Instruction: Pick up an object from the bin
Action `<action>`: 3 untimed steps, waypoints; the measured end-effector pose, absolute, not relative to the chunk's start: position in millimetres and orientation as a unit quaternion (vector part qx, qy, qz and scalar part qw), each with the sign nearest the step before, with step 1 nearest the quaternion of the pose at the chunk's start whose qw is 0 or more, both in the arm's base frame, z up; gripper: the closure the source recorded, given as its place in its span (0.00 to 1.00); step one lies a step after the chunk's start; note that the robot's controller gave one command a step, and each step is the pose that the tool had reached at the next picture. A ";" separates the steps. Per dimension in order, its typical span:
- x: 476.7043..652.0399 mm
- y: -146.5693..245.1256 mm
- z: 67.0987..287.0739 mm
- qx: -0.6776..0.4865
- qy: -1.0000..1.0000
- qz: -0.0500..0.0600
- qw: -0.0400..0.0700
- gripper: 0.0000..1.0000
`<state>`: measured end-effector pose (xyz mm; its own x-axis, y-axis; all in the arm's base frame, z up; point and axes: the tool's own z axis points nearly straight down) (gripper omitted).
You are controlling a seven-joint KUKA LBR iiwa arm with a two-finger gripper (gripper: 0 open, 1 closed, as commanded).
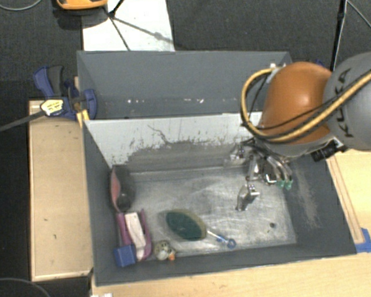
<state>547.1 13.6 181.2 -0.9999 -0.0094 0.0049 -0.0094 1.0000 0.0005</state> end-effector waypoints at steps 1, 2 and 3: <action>504.4 92.5 72.3 0.172 -0.985 0.000 -0.005 0.00; 482.5 2.5 101.3 0.205 -0.979 0.002 0.000 0.00; 480.3 75.2 120.5 0.310 -0.951 -0.001 -0.003 0.00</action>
Offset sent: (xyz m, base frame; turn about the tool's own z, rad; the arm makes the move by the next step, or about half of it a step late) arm -0.0453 0.0778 -0.1112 -0.3362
